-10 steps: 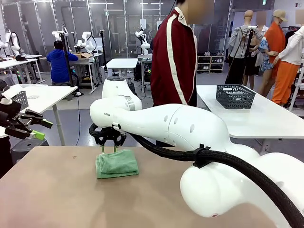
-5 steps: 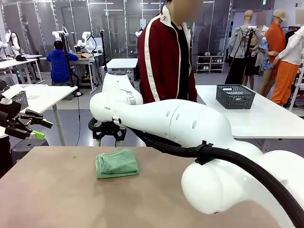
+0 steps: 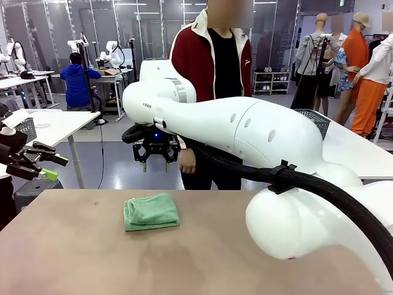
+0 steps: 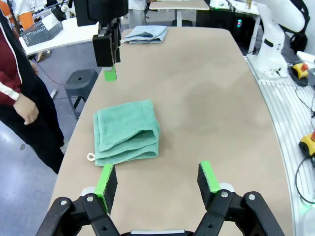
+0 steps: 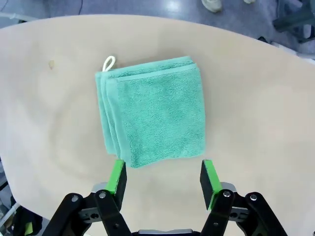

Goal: Fold the towels and place them in the basket.
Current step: When a person lays out a Towel with hook on the table, fold it in half twice.

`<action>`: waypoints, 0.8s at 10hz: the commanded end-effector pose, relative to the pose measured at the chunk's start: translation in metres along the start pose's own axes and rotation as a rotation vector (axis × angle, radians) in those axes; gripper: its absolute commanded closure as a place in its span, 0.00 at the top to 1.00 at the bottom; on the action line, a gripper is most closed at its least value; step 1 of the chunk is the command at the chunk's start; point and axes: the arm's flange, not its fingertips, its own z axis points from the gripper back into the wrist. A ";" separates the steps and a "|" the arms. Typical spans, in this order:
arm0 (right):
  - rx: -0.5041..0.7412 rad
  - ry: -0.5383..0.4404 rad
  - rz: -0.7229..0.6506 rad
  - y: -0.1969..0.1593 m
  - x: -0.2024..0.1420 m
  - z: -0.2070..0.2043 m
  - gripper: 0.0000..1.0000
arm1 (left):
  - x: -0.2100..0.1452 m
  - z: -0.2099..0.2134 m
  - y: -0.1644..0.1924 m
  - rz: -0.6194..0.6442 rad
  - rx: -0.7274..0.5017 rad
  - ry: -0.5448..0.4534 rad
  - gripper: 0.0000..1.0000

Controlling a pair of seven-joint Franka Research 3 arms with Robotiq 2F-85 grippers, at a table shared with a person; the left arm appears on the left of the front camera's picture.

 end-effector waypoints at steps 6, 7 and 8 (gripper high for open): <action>-0.004 0.003 -0.016 -0.008 0.005 -0.006 0.75 | 0.001 0.001 -0.004 -0.004 -0.003 0.003 0.84; -0.004 0.003 -0.016 -0.008 0.005 -0.006 0.75 | 0.001 0.001 -0.004 -0.004 -0.003 0.003 0.84; -0.004 0.003 -0.016 -0.008 0.005 -0.006 0.75 | 0.001 0.001 -0.004 -0.004 -0.003 0.003 0.84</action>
